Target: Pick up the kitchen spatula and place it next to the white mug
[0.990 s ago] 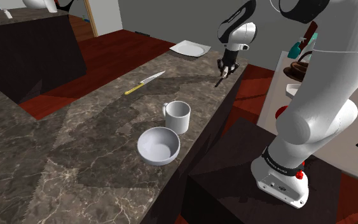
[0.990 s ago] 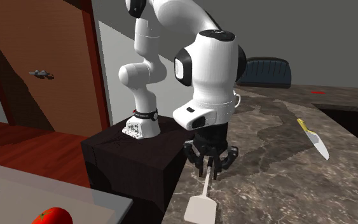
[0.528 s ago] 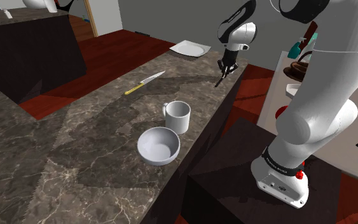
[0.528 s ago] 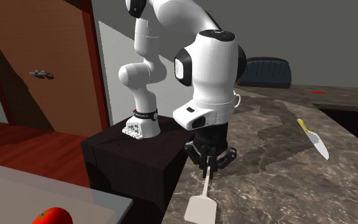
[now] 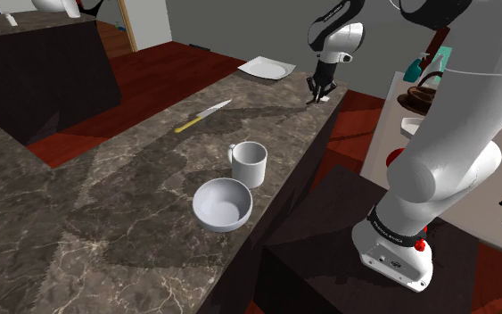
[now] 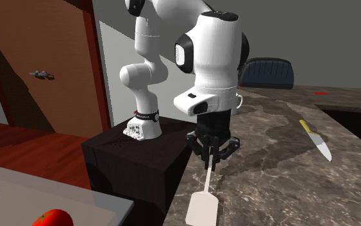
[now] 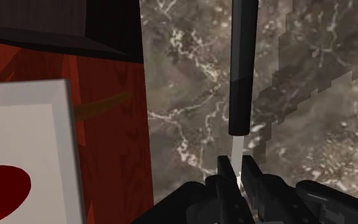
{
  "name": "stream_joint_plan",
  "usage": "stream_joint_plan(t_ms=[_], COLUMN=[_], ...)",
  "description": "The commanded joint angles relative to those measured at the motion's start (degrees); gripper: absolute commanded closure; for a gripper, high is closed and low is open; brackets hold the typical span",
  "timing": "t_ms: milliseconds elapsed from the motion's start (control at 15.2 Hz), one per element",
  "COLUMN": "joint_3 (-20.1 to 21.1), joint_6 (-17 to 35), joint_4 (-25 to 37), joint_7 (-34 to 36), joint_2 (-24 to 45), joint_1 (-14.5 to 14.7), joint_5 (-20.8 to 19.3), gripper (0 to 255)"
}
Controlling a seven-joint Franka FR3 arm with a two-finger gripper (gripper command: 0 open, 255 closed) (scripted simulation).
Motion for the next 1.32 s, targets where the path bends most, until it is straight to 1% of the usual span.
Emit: stream_joint_plan(t_ms=[0, 1254], joint_3=[-0.07, -0.56], joint_6=[-1.34, -14.57], joint_4=[0.7, 8.8], joint_7=[0.29, 2.19], joint_2=[-0.65, -6.08], joint_1=[0.09, 0.42], joint_5=[-0.3, -2.53], gripper=[255, 255])
